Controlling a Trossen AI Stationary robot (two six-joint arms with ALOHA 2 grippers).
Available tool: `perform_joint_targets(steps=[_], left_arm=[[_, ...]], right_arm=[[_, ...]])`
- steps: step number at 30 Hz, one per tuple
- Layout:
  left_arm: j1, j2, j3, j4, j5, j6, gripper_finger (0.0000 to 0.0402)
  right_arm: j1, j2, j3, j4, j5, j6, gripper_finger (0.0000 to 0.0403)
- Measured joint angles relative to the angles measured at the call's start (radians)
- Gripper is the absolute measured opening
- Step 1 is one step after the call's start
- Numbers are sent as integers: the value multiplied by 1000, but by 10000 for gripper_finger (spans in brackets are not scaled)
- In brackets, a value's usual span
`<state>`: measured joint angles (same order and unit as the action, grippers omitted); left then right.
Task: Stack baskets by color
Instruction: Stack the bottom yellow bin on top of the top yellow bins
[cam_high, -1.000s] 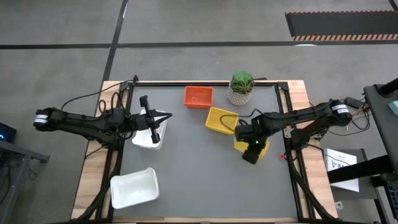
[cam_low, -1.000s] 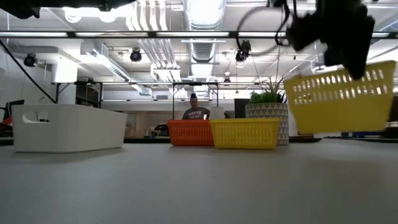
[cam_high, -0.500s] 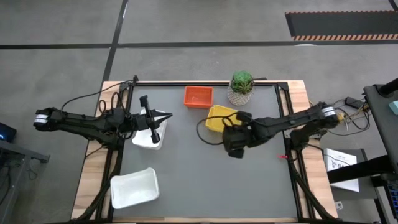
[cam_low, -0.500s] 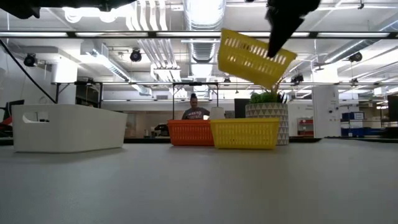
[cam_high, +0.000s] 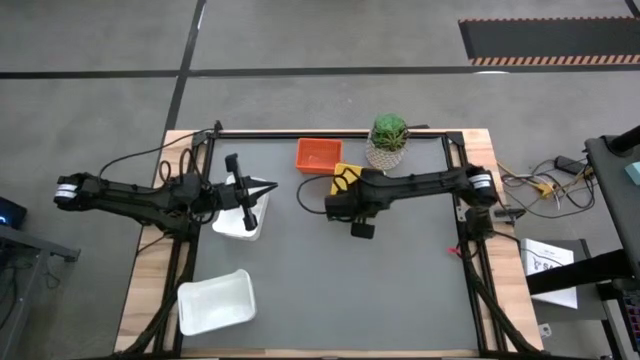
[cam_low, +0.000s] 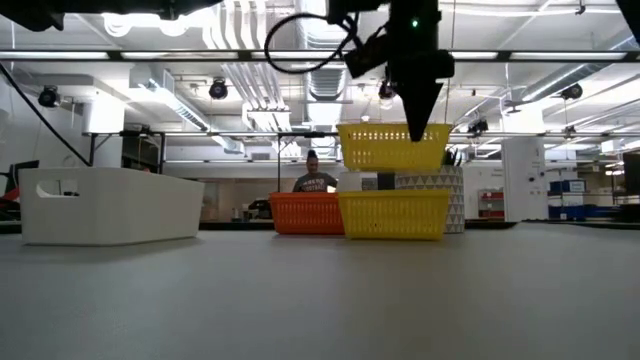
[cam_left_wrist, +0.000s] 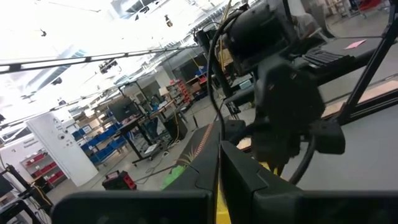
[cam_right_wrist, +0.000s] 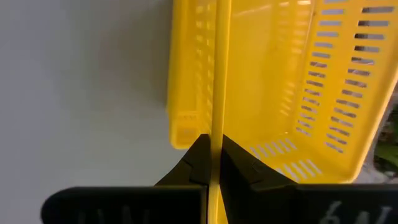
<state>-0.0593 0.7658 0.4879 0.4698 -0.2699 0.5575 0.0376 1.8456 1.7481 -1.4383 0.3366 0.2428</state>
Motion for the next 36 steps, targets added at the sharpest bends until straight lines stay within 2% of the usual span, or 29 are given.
perform_joint_targets(steps=[10,16,23,28,33,36], left_arm=[[0,0,-2,0,0,0,0],[0,0,-2,0,0,0,0],[0,0,-2,0,0,0,0],[0,-1,-2,0,0,0,0],[0,-1,-2,0,0,0,0],[0,-1,-2,0,0,0,0]], right_arm=[[-73,17,-11,63,-29,-8,9],[-80,17,-43,72,-77,-8,9],[-79,17,-95,121,-85,-3,13],[-84,17,-100,136,-83,52,60],[-84,14,-97,124,-83,20,119],[-80,0,-89,102,-83,19,138]])
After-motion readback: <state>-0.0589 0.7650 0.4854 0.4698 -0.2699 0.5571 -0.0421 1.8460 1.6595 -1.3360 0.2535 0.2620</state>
